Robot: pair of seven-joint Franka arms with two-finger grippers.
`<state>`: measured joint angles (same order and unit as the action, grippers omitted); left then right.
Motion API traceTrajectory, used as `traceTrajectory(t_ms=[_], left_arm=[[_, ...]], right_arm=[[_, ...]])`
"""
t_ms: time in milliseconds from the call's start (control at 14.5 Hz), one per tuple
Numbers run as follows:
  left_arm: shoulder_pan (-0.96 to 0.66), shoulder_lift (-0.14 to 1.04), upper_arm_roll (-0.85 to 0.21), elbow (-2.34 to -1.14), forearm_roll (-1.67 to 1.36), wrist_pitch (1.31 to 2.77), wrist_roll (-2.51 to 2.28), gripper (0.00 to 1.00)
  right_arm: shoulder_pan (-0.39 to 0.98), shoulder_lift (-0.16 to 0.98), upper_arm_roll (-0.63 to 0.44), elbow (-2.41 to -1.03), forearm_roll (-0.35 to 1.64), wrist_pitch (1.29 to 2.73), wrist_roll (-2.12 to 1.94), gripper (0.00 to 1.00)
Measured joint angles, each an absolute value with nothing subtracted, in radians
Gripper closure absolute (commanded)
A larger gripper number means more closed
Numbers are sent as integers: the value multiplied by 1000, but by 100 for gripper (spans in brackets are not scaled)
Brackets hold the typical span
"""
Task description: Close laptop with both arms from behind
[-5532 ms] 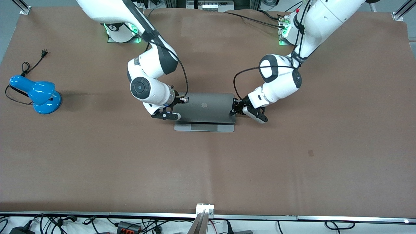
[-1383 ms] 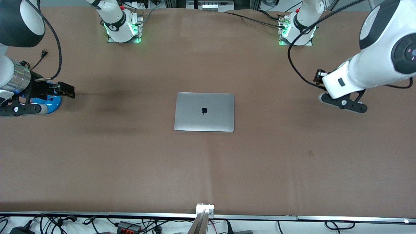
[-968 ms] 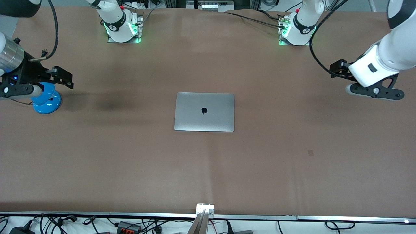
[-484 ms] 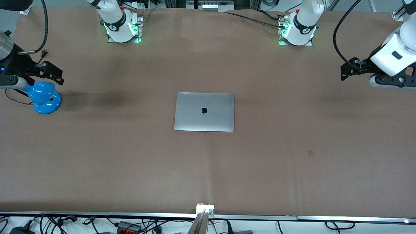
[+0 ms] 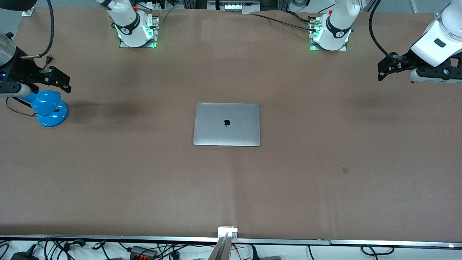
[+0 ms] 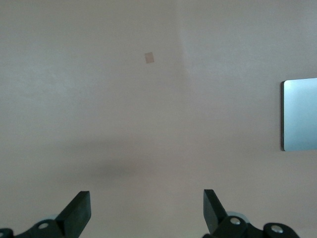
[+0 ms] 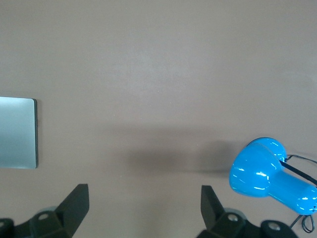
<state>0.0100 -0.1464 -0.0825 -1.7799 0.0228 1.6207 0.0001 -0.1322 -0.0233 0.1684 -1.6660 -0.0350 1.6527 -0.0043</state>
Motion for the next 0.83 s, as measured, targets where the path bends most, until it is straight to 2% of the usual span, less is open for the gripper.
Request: traceTrajectory(t_ms=[830], left_arm=[[22,-93,-97,-1720,17,1605,0,0]], right_arm=[[-134,-23,168,-1668,-35,1653,-5,0]])
